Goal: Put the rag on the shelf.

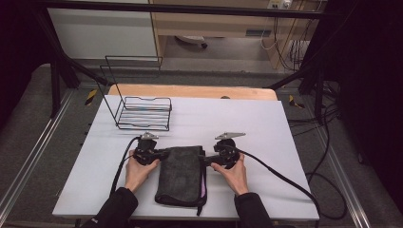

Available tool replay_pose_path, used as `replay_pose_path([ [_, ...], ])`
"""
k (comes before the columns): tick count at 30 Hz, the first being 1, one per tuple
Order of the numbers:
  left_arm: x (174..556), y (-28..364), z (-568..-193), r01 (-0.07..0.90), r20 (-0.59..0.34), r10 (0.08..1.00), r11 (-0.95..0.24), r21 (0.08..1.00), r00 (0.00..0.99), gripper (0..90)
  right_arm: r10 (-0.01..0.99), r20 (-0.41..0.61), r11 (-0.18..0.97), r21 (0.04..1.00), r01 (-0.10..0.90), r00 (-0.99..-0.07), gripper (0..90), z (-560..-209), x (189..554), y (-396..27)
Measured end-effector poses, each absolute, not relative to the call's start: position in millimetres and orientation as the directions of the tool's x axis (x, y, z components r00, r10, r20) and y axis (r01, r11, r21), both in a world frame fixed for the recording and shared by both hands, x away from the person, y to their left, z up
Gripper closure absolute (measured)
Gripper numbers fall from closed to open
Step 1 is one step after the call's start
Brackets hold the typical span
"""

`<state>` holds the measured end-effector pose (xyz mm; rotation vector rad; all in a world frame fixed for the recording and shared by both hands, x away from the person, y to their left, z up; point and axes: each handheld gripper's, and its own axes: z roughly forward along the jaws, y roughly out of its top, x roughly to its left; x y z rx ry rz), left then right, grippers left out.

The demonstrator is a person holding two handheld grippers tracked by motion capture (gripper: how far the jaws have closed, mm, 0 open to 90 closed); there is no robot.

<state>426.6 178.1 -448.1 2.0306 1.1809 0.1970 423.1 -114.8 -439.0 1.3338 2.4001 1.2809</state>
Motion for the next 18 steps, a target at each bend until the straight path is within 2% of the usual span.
replay_pose_path([
  [5, 426.7, 178.4, -448.3, 0.679, -0.235, 0.795, -0.277, 0.680, 0.559, 78.0, 0.751, 0.289, 0.256, 0.701, 0.665, -0.594, 29.3, -446.8, 431.6, -103.5],
  [13, 427.5, 179.4, -448.6, 0.678, -0.240, 0.789, -0.278, 0.680, 0.565, 77.9, 0.753, 0.278, 0.278, 0.687, 0.671, -0.596, 52.7, -450.3, 433.3, -94.2],
  [18, 427.8, 179.8, -448.9, 0.678, -0.241, 0.789, -0.277, 0.681, 0.565, 77.7, 0.754, 0.315, 0.265, 0.656, 0.706, -0.576, 57.8, -449.7, 434.6, -95.0],
])
